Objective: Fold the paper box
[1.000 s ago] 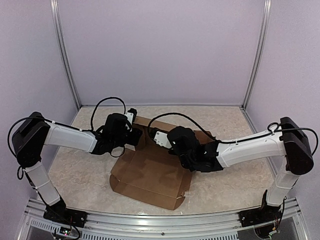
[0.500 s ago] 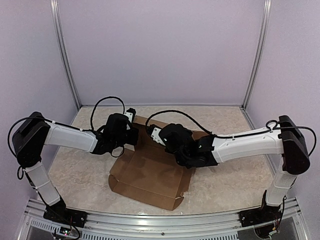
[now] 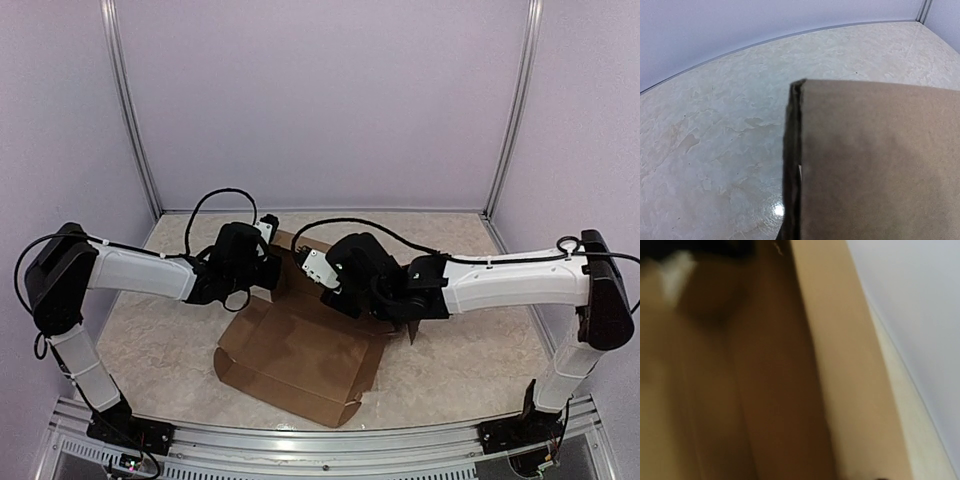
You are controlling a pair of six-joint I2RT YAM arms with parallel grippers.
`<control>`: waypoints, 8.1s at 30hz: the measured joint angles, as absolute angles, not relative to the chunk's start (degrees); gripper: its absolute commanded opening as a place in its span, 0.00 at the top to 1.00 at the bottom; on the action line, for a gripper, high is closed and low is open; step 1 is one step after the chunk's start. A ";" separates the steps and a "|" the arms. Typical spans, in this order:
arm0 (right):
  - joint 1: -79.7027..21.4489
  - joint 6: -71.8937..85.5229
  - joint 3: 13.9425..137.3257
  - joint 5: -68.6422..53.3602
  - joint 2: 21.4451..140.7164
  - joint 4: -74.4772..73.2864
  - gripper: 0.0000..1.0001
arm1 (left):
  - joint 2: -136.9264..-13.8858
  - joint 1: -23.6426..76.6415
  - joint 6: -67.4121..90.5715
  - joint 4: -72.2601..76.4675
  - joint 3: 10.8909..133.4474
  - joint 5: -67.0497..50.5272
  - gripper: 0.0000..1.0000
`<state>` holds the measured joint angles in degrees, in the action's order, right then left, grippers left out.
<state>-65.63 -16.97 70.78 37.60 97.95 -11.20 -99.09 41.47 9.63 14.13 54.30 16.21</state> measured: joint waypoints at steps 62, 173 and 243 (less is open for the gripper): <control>-44.86 17.47 77.41 -6.04 102.10 -1.76 1.00 | -108.75 43.13 -1.15 14.66 65.14 1.30 0.96; -45.65 18.39 82.83 -10.24 109.73 2.48 1.00 | -109.08 44.03 7.22 27.33 60.01 1.69 0.78; -43.33 18.26 63.83 15.33 77.69 -21.12 1.00 | -96.36 48.53 40.49 -9.52 59.79 24.69 1.00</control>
<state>-43.33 18.26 63.83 15.33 77.69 -21.12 -96.36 48.53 40.49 -9.52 59.79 24.69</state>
